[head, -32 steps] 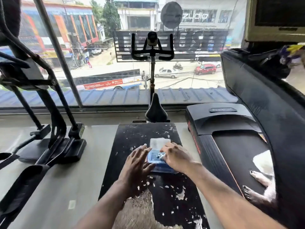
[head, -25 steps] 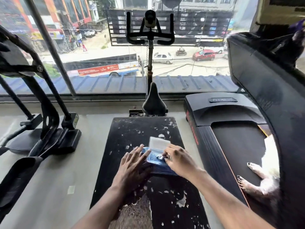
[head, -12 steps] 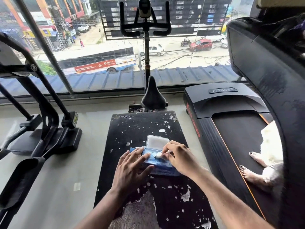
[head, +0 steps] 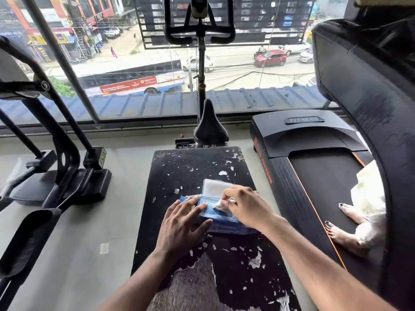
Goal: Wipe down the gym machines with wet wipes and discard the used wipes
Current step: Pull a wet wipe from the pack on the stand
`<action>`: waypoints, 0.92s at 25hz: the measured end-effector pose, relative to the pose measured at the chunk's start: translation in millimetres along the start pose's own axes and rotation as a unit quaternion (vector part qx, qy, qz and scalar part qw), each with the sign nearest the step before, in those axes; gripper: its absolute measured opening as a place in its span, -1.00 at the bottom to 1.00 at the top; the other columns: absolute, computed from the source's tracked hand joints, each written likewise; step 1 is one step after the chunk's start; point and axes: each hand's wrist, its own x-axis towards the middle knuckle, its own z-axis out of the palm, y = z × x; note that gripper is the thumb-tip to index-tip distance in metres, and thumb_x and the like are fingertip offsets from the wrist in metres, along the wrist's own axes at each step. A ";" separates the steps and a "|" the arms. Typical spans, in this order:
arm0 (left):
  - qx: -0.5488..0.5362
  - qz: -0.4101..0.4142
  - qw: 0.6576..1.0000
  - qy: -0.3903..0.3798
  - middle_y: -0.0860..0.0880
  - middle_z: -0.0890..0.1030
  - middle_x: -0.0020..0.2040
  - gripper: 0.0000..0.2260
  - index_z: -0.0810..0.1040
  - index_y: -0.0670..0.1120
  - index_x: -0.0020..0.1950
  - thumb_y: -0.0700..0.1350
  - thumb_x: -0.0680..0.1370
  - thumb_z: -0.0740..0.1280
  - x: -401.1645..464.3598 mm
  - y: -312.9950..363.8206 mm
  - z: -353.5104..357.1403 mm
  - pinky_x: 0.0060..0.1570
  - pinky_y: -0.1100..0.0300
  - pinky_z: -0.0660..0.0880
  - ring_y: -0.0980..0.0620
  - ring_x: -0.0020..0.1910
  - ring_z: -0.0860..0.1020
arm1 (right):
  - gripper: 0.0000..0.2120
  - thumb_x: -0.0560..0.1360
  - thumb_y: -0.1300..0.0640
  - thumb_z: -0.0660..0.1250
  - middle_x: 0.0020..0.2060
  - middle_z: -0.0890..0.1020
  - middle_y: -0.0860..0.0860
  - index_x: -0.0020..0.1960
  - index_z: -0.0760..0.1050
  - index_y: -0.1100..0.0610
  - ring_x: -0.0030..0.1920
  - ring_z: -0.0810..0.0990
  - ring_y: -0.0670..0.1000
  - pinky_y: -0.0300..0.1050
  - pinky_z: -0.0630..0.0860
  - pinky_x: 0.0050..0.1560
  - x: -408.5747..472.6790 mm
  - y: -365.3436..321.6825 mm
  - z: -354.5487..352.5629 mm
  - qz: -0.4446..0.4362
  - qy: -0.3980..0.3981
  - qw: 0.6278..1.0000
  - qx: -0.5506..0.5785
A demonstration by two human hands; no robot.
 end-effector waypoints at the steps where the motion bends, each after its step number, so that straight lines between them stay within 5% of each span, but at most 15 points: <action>1: 0.001 -0.002 1.000 -0.001 0.00 0.55 0.45 -0.47 0.62 0.10 0.35 0.40 0.64 0.11 0.3 -0.5 0.3 0.48 -0.01 0.31 0.00 0.41 0.53 | -0.91 0.64 0.05 0.34 0.08 0.69 -0.06 0.10 0.60 0.00 -0.07 0.65 -0.12 -0.21 0.60 0.01 -0.6 1.4 -0.4 0.008 0.005 1.000 0.014; 4: 0.002 0.002 1.000 0.000 0.00 0.55 0.46 -0.47 0.61 0.10 0.36 0.40 0.64 0.12 -0.3 -1.6 0.8 0.47 -0.02 0.31 0.00 0.42 0.52 | -0.91 0.64 0.07 0.35 0.04 0.70 -0.09 0.11 0.61 -0.01 -0.16 0.65 -0.17 -0.46 0.39 -0.23 -2.8 2.8 -2.5 0.026 0.009 0.998 0.053; 8: 0.006 0.001 1.000 0.001 0.01 0.54 0.46 -0.48 0.60 0.11 0.37 0.39 0.64 0.12 -0.3 -1.8 1.4 0.47 -0.03 0.34 0.01 0.42 0.51 | -0.91 0.65 0.04 0.31 -0.06 0.69 -0.12 0.07 0.58 0.00 -0.37 0.50 -0.29 -0.37 0.38 -0.34 -1.2 -0.8 -1.9 0.048 0.055 0.994 0.085; 11: 0.022 0.011 1.000 0.003 -0.05 0.53 0.47 -0.49 0.58 0.10 0.38 0.36 0.66 0.11 -1.9 -3.6 5.1 0.46 -0.06 0.35 -0.05 0.42 0.52 | -0.93 0.67 0.04 0.27 -0.18 0.64 -0.11 0.06 0.48 0.03 -0.41 0.42 -0.29 -0.35 0.35 -0.36 -6.4 -3.2 3.1 0.034 0.060 0.995 0.072; 16: 0.038 0.056 0.998 0.015 -0.07 0.53 0.46 -0.56 0.57 0.08 0.39 0.28 0.68 0.14 -3.3 -2.9 5.8 0.43 -0.04 0.34 -0.08 0.45 0.48 | -0.91 0.57 0.18 0.42 -0.16 0.69 -0.10 -0.04 0.53 0.04 -0.17 0.65 -0.14 -0.22 0.58 -0.16 -6.9 5.3 0.9 0.029 0.119 0.980 0.155; 20: 0.032 0.055 0.998 0.017 -0.04 0.53 0.45 -0.60 0.55 0.09 0.39 0.24 0.65 0.21 -2.5 -1.0 3.3 0.36 0.00 0.43 -0.03 0.40 0.47 | -0.93 0.55 0.19 0.44 -0.14 0.61 -0.17 -0.04 0.55 0.09 -0.04 0.55 -0.09 -0.28 0.45 0.03 -10.6 -0.5 7.0 -0.032 0.197 0.972 0.121; 23: 0.035 0.051 0.998 0.010 -0.03 0.53 0.45 -0.61 0.54 0.10 0.39 0.24 0.65 0.21 -3.3 -1.1 3.1 0.32 -0.01 0.48 -0.02 0.39 0.48 | -0.93 0.63 0.14 0.34 -0.13 0.64 -0.10 0.06 0.45 0.08 -0.14 0.63 -0.12 -0.32 0.54 -0.13 -10.7 1.6 9.9 -0.030 0.177 0.967 0.183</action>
